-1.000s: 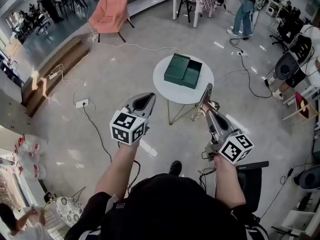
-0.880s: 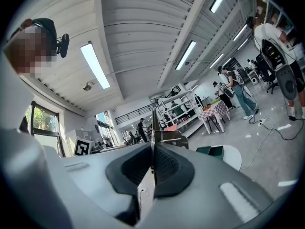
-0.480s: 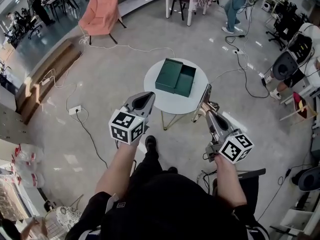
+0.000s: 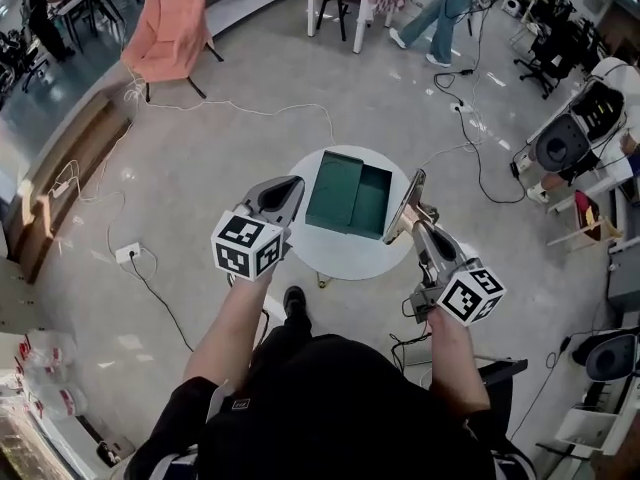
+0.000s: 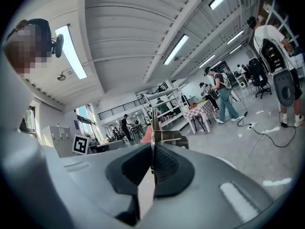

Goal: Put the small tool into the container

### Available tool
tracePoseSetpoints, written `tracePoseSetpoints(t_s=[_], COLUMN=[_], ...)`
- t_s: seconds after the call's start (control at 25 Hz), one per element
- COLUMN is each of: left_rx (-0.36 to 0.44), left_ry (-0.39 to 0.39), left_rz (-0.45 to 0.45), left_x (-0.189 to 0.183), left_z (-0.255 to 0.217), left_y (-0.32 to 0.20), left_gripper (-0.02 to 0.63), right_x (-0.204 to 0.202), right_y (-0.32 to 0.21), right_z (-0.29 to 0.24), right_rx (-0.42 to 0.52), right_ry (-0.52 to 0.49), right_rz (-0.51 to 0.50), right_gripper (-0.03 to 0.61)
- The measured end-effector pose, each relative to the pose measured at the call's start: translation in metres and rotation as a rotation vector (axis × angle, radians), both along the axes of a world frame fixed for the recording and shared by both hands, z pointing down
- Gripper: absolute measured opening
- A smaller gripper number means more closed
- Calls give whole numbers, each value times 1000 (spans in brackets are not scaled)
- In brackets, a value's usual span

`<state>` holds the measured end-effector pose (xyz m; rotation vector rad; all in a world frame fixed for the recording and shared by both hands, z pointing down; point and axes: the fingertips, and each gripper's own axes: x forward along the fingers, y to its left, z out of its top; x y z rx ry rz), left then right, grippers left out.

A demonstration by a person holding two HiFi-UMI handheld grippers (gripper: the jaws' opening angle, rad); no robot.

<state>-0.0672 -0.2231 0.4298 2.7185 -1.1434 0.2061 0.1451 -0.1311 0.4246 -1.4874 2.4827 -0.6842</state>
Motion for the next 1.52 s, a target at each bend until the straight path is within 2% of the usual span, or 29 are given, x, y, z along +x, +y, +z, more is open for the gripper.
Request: tracePoseSetpoints(t_s=[0.24, 0.48, 0.72, 1.16, 1.52], left_rx=[-12, -70, -111, -201, -279], left_ry=[-9, -11, -12, -71, -113], left_rz=[51, 101, 138, 174, 147], left_x=[-22, -14, 12, 68, 83], left_z=[1, 23, 39, 78, 110], left_y=[-87, -135, -149, -148, -142], left_gripper=[6, 6, 6, 6, 6], right_x=[-37, -39, -22, 6, 20], right_y=[-84, -130, -140, -150, -153], right_z=[6, 21, 50, 133, 214], right_rx=[-36, -89, -168, -346, -519], right_ry=[-13, -18, -14, -36, -74], right_rz=[17, 50, 70, 15, -9], right_gripper=[12, 12, 12, 12, 12])
